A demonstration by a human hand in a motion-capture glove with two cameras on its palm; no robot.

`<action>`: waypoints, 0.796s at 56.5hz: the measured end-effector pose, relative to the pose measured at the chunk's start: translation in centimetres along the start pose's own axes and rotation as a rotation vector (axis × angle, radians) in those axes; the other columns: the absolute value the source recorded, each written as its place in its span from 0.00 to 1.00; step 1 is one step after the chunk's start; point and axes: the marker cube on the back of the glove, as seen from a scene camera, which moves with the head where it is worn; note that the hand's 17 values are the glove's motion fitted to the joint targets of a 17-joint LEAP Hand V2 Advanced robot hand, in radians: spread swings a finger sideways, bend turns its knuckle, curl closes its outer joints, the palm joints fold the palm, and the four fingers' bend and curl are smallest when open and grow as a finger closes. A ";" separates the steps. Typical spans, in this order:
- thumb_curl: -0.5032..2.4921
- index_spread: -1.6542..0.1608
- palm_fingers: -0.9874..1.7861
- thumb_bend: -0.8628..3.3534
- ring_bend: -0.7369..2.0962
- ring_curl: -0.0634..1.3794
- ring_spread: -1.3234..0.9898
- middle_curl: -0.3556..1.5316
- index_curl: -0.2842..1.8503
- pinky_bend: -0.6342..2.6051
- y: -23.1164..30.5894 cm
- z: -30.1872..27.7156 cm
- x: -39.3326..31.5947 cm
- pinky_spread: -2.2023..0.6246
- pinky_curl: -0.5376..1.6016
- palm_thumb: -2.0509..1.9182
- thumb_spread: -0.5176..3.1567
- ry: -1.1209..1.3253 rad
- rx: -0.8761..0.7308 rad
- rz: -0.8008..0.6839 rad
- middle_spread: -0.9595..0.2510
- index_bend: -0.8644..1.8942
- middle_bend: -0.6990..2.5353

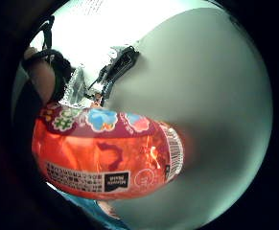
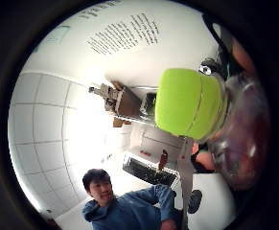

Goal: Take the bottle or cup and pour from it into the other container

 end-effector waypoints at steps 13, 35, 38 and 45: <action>0.38 0.83 0.75 0.20 0.46 0.33 0.51 0.43 0.29 0.30 -0.4 2.4 -2.8 0.76 0.42 0.79 0.22 0.105 -0.104 -0.036 0.74 0.37 0.33; 0.40 0.84 0.77 0.20 0.45 0.36 0.50 0.45 0.31 0.29 -3.0 5.5 -8.2 0.74 0.43 0.79 0.18 0.527 -0.299 -0.094 0.74 0.37 0.33; 0.40 0.84 0.77 0.20 0.45 0.37 0.50 0.46 0.31 0.30 -3.4 6.5 -8.9 0.74 0.43 0.78 0.18 0.589 -0.334 -0.083 0.74 0.37 0.33; 0.40 0.84 0.77 0.20 0.45 0.37 0.50 0.46 0.31 0.30 -3.7 8.2 -10.0 0.74 0.43 0.78 0.18 0.805 -0.470 -0.056 0.74 0.37 0.33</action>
